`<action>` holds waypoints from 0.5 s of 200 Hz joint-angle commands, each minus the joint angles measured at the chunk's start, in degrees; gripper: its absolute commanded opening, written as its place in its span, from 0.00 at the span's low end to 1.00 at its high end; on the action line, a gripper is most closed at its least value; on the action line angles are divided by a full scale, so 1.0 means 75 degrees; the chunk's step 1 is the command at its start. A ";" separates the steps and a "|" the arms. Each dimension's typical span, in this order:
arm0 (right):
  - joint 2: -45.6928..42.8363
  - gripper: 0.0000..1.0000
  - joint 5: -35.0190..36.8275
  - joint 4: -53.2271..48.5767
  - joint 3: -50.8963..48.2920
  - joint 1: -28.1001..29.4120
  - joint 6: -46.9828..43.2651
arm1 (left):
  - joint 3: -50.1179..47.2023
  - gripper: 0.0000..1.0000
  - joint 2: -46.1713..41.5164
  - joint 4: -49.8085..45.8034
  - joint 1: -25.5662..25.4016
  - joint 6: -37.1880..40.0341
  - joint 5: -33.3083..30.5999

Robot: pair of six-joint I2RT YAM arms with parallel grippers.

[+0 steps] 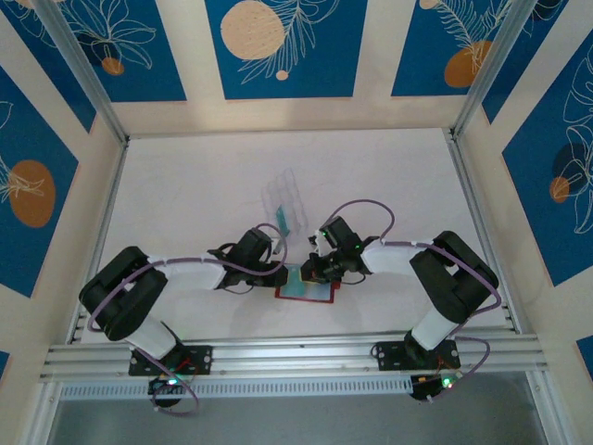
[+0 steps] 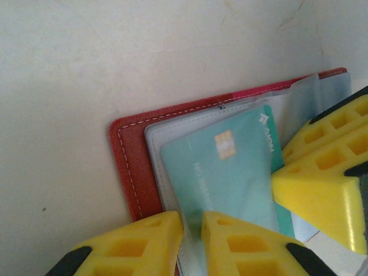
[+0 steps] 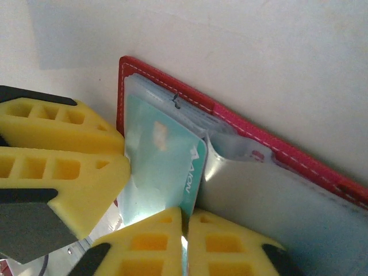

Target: Put the credit cards into the card holder

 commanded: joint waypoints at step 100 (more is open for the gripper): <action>-0.0793 0.28 0.1948 -0.2989 0.0918 0.0305 -0.0952 | -0.0521 0.20 0.0407 -0.0700 -0.0256 -0.0136 -0.0170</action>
